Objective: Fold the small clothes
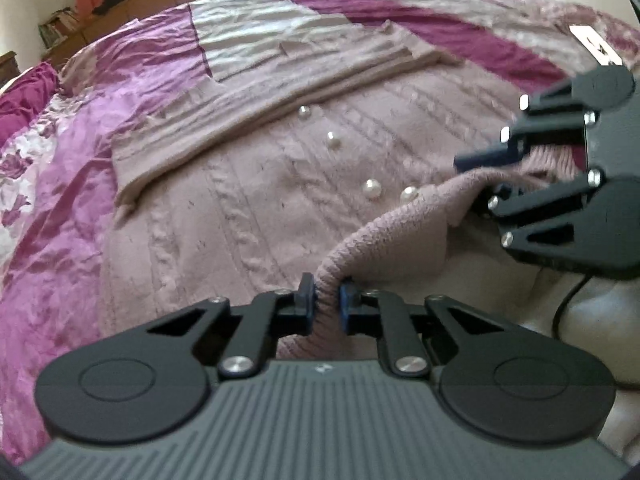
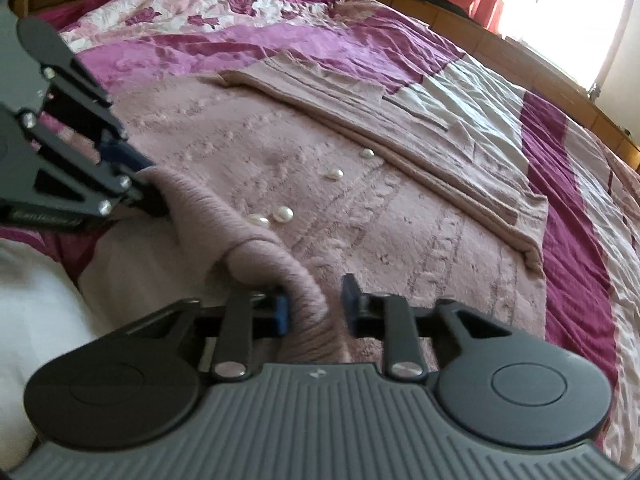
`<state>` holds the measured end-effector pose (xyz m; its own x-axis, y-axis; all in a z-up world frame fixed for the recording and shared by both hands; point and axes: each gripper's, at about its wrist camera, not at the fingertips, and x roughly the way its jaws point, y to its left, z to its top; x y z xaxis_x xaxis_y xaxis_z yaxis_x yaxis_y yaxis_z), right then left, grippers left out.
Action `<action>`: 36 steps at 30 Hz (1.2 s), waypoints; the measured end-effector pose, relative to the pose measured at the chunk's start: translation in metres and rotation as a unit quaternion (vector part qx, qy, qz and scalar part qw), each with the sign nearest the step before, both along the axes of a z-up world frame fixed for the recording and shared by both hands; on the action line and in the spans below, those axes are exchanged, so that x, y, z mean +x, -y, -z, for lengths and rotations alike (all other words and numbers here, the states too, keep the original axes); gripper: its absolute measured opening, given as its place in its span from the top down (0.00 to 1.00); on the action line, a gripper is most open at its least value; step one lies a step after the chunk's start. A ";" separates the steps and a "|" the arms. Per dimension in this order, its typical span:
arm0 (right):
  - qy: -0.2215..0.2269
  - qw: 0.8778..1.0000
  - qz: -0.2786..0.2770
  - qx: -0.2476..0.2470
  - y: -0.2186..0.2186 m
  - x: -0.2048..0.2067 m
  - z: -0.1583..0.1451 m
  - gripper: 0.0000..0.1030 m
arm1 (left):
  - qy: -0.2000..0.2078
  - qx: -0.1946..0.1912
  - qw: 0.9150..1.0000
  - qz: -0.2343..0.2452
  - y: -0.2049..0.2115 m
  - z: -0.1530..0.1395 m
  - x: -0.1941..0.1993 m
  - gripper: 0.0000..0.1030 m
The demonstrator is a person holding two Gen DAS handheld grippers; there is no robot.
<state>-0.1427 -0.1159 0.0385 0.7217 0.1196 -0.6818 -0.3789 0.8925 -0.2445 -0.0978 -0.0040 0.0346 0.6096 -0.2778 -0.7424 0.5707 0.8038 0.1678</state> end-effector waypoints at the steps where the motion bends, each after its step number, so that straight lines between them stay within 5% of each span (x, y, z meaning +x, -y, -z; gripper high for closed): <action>1: 0.002 1.000 0.002 0.002 0.000 0.000 -0.001 0.80 | 0.003 -0.006 1.000 -0.004 0.000 -0.003 0.001 0.87; 24: 0.091 0.984 0.075 0.137 0.024 0.031 -0.064 0.90 | 0.082 -0.087 0.990 -0.072 0.002 -0.063 0.029 0.88; 36: 0.124 0.964 0.116 0.204 0.044 0.098 -0.093 0.90 | 0.126 -0.113 0.982 -0.088 0.016 -0.089 0.078 0.88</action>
